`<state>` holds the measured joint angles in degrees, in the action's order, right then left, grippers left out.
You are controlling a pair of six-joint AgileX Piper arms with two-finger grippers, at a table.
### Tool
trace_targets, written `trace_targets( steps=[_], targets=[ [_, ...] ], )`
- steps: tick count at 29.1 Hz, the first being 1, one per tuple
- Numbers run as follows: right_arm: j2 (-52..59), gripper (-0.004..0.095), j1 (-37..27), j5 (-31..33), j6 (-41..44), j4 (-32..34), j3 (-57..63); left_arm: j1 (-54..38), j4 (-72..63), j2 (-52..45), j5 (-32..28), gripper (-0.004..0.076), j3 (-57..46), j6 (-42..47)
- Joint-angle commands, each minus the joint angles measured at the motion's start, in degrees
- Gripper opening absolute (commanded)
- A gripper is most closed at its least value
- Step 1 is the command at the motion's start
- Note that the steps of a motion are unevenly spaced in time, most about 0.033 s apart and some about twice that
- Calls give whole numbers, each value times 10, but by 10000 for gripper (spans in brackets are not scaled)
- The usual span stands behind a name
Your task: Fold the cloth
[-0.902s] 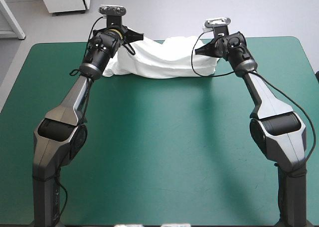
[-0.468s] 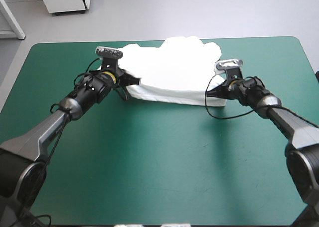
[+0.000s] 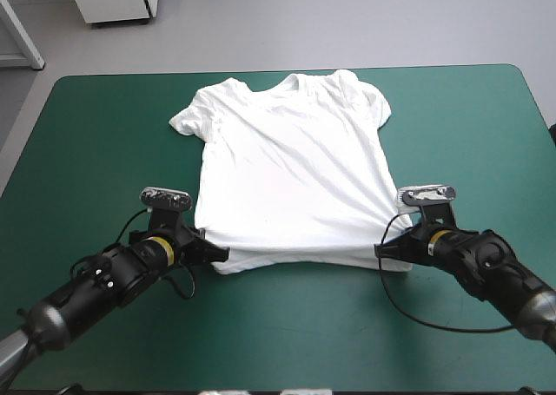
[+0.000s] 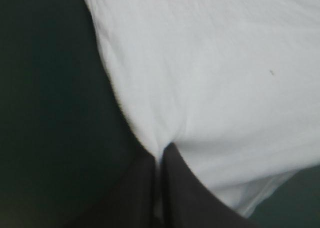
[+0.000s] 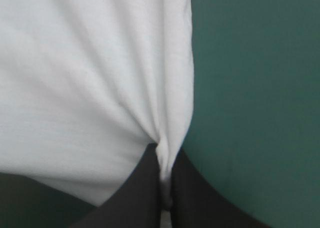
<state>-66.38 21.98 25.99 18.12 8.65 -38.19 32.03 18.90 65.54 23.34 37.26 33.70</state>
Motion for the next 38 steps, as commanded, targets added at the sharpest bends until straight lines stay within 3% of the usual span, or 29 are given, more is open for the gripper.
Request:
trace_targets(
  steps=[1,10,18,21,24,27,28,31,34,38],
  targets=[
    [67,-13,21,46,25,-3,8,48,-5,-70,52,-10,-13,17],
    [157,-13,52,127,27,-81,59,170,-16,-164,180,-10,-55,97],
    [174,-13,52,139,12,-93,77,193,-22,-185,211,-9,-78,117],
    [174,30,52,139,0,-94,72,193,-18,-185,207,7,-77,120],
    [173,238,52,151,-5,-103,62,193,-19,-185,198,125,-70,120],
    [173,519,52,174,-7,-110,37,193,-34,-185,220,323,-35,116],
    [173,649,52,194,-7,-112,6,193,-34,-185,262,457,5,116],
    [173,643,52,229,-6,-100,-53,193,-10,-185,344,536,74,113],
    [173,586,52,271,4,-76,-112,193,9,-185,407,527,149,98],
    [173,580,52,319,52,-31,-176,193,41,-182,471,527,222,98]
  ],
)
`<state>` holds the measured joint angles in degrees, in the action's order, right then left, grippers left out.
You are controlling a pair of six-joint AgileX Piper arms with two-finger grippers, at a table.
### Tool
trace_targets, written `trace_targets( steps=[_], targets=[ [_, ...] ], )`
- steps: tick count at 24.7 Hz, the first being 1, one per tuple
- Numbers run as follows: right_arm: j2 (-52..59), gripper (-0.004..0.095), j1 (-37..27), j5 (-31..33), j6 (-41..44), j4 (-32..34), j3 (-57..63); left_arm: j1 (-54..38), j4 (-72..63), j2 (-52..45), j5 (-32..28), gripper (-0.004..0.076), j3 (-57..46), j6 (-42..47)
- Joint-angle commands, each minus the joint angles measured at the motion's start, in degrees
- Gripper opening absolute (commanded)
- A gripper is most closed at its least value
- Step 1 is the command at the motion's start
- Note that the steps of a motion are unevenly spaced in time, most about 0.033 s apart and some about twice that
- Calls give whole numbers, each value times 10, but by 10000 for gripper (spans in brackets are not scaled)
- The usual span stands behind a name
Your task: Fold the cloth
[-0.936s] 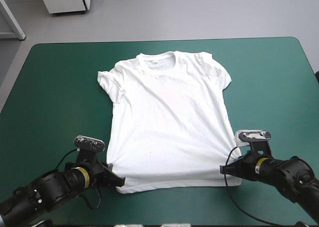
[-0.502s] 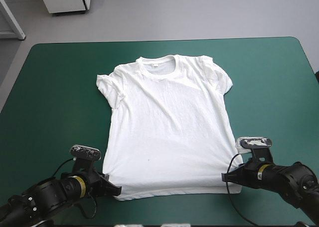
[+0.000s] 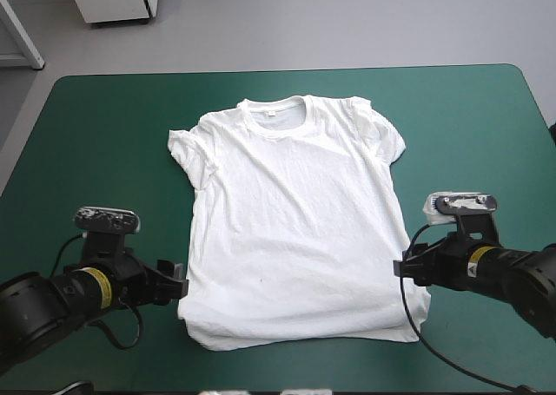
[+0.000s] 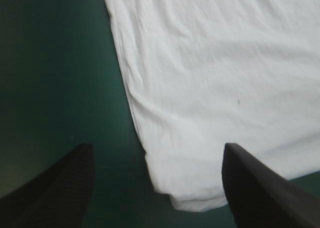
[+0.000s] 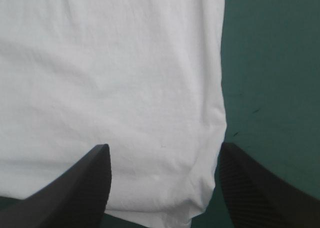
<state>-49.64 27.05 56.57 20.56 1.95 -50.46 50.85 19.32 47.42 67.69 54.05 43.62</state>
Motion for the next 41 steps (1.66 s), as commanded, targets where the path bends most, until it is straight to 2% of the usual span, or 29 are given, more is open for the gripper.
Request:
trace_targets(
  steps=[1,3,6,8,10,13,15,18,21,24,26,41],
  targets=[
    [5,580,2,21,32,47,-69,4,53,2,39,527,68,-1],
    [2,581,2,23,47,93,-97,3,107,23,61,527,103,-7],
    [-9,555,0,26,50,126,-122,2,168,76,59,522,140,-20],
    [-25,516,0,29,48,131,-137,-29,186,123,53,470,176,-23],
    [-40,487,0,31,48,133,-147,-103,139,168,13,419,218,-66],
    [-54,486,0,32,48,143,-151,-214,9,219,-59,417,260,-164],
    [-58,486,0,32,48,144,-151,-264,-60,249,-80,417,272,-216],
    [-60,486,0,32,48,144,-151,-323,-126,296,-91,417,281,-274],
    [-62,486,0,34,56,150,-151,-364,-174,346,-77,417,281,-324],
    [-65,486,0,37,62,157,-151,-379,-201,390,-69,417,281,-339],
    [-70,486,0,37,62,166,-152,-379,-204,426,-89,417,281,-346],
    [-114,486,0,54,62,190,-184,-379,-230,582,-111,421,281,-360]
  ],
)
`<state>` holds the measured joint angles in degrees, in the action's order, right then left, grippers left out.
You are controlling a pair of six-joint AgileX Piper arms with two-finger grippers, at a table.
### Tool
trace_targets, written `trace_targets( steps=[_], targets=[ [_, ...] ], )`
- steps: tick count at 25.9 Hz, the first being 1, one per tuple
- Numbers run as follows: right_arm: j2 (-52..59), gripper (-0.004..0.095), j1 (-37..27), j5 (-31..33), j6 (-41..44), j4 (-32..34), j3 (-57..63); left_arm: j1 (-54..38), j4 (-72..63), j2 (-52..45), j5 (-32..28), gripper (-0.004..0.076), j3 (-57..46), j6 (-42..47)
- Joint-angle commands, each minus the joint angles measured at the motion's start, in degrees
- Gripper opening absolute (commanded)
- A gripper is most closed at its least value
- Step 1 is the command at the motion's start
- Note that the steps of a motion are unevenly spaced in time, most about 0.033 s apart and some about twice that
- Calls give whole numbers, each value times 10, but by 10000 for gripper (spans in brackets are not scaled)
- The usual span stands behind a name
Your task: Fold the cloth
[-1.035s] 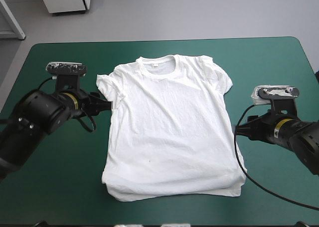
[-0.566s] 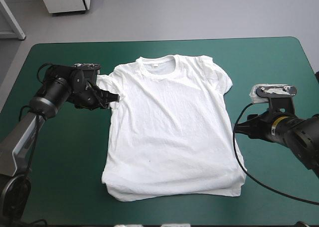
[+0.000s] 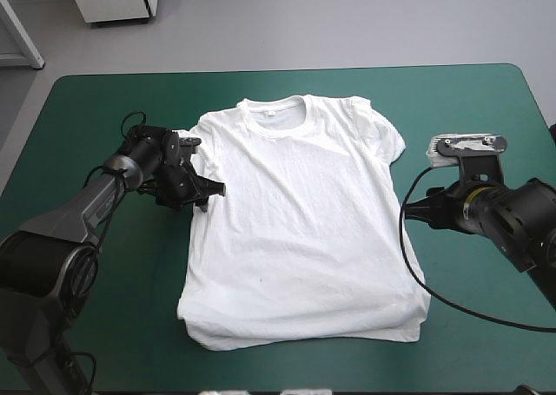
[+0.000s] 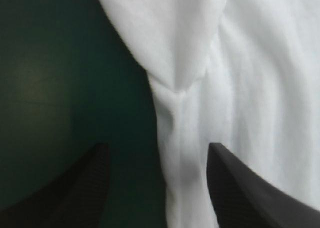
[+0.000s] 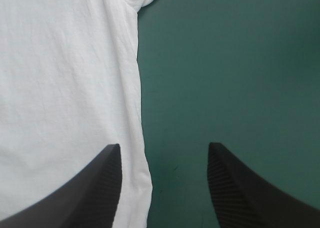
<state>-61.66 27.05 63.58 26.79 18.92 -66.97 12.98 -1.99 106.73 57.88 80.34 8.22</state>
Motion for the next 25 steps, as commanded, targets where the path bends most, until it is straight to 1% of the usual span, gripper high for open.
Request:
trace_targets(
  steps=[1,4,5,6,7,8,9,10,16,19,21,23,25],
  targets=[
    [6,483,0,-16,0,20,-19,-1,-21,0,-19,421,18,-8],
    [5,462,0,-16,0,20,-19,3,-21,16,-23,421,18,-8],
    [4,458,0,-16,0,19,-19,5,-20,22,-22,409,18,-8],
    [4,458,0,-13,0,11,-19,8,-20,25,-21,372,17,-8],
    [-1,458,0,-3,0,0,-20,11,-21,26,-22,264,17,-7],
    [-8,458,0,5,0,-7,-21,12,-21,26,-23,184,17,-7],
    [-19,458,0,15,-3,-13,-30,16,-22,26,-25,10,17,-7],
    [-27,458,0,18,-9,-15,-38,17,-21,26,-26,-6,17,-9],
    [-92,458,0,19,-26,-15,-130,17,-37,26,-25,-8,17,-19],
    [-146,458,-15,19,-81,-31,-182,17,-43,26,-27,-8,17,-21],
    [-186,458,-45,28,-109,-82,-220,17,-43,26,-27,-8,17,-22],
    [-232,459,-93,41,-136,-155,-254,17,-43,26,-23,-8,17,-23],
    [-270,461,-139,38,-163,-208,-279,17,-43,26,-22,-8,17,-25]
  ],
)
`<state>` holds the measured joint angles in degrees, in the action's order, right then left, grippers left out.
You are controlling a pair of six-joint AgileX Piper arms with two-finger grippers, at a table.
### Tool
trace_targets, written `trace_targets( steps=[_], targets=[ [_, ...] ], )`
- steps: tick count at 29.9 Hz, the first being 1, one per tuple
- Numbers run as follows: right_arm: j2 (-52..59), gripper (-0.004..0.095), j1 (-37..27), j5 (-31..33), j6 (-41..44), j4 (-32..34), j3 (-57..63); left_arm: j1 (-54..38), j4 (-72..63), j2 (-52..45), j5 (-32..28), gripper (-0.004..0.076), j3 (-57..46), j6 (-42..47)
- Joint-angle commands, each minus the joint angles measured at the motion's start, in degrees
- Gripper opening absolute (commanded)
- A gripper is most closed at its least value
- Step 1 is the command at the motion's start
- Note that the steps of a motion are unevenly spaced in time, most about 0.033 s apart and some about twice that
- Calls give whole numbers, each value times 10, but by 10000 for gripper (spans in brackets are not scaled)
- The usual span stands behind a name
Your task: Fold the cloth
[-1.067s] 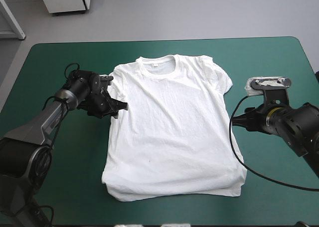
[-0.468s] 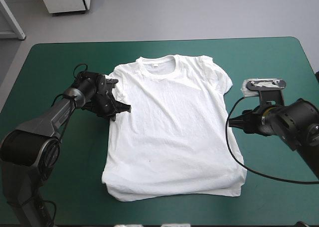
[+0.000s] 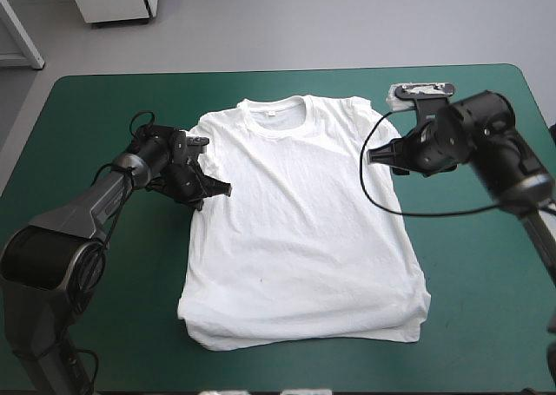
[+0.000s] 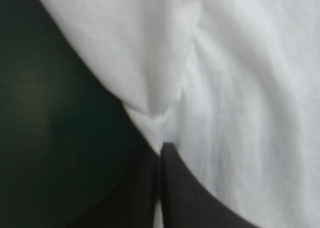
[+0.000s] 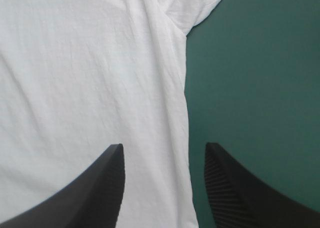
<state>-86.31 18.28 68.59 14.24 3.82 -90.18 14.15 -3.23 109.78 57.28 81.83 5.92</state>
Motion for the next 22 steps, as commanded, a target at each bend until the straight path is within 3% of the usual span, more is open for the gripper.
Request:
trace_targets(
  steps=[1,7,22],
  targets=[
    [-44,464,-68,-13,-51,-72,-60,5,-30,-4,-16,-8,2,-2],
    [-140,546,-82,-16,-74,-52,-105,5,-33,-4,-22,-8,2,-3],
    [-276,543,-78,-77,-75,-80,-105,5,-33,-4,-34,-8,2,-3]
  ],
)
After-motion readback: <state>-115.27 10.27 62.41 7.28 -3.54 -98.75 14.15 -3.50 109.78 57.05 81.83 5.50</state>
